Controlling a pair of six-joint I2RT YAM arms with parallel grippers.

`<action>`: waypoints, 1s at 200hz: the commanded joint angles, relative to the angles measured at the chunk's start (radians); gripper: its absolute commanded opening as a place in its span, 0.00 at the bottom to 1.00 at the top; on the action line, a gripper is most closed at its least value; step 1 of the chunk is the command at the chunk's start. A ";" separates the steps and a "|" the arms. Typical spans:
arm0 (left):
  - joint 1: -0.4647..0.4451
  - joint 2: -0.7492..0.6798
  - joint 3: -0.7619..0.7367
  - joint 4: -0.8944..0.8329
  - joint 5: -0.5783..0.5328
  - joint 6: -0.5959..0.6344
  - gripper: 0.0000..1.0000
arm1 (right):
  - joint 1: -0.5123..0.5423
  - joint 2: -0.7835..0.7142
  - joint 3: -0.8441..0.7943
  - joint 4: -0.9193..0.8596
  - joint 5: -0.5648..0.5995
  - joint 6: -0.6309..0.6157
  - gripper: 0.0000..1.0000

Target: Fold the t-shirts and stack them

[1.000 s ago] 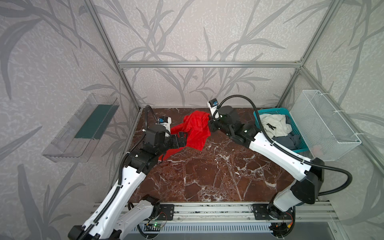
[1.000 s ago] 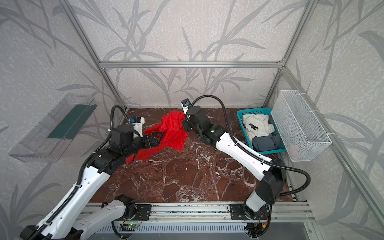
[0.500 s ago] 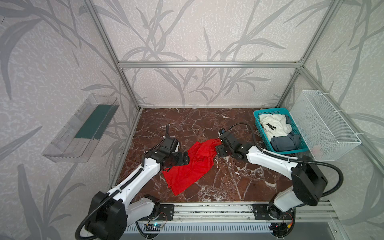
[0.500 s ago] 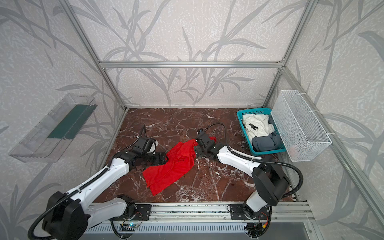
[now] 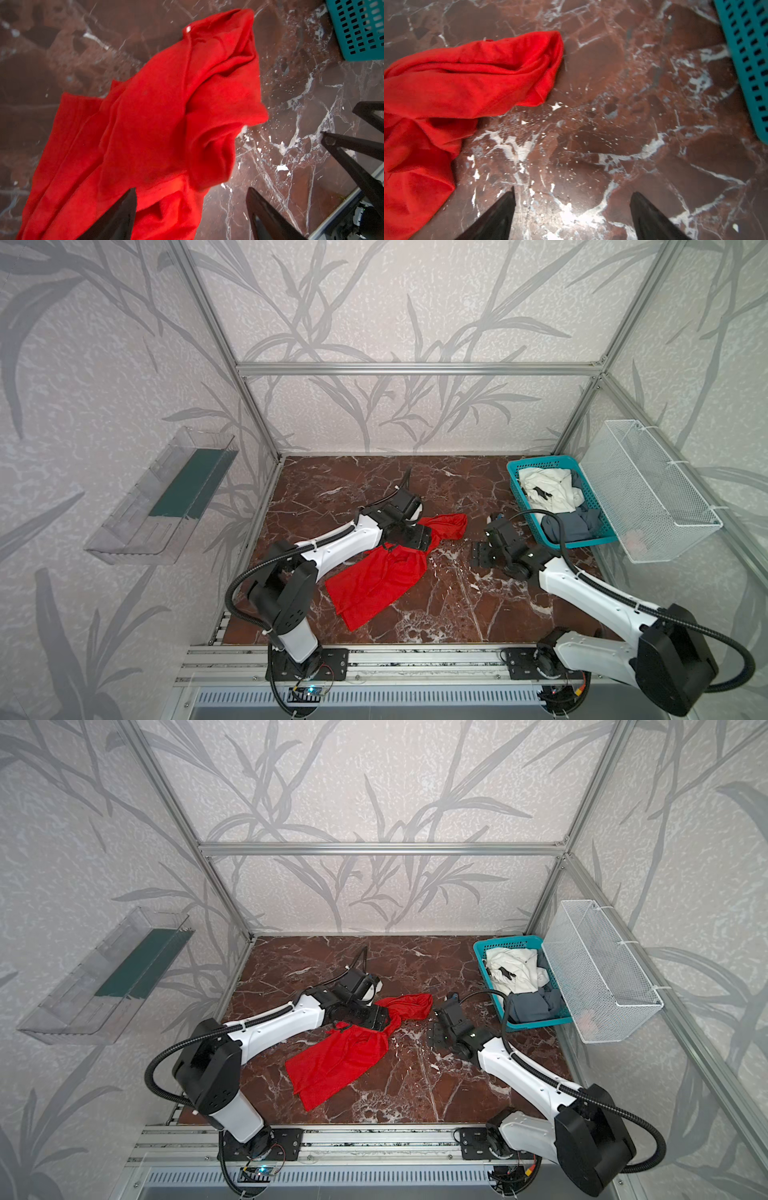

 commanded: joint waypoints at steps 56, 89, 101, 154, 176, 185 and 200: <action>-0.059 0.331 0.420 -0.263 -0.251 0.150 0.35 | -0.088 -0.133 -0.072 -0.042 -0.116 -0.004 0.89; -0.061 0.345 0.502 -0.267 -0.204 0.137 0.02 | -0.107 -0.179 -0.076 -0.051 -0.122 -0.015 0.89; -0.060 0.346 0.531 -0.277 -0.191 0.128 0.00 | -0.113 -0.186 -0.077 -0.051 -0.130 -0.018 0.89; -0.059 0.293 0.526 -0.276 -0.163 0.089 0.00 | -0.120 -0.202 -0.077 -0.050 -0.157 -0.029 0.89; -0.060 0.249 0.537 -0.261 -0.141 0.080 0.00 | -0.120 -0.211 -0.078 -0.050 -0.159 -0.022 0.88; -0.060 0.241 0.574 -0.268 -0.129 0.078 0.00 | -0.120 -0.215 -0.076 -0.051 -0.158 -0.020 0.88; -0.061 0.247 0.664 -0.293 -0.100 0.074 0.00 | -0.122 -0.221 -0.065 -0.058 -0.156 -0.018 0.88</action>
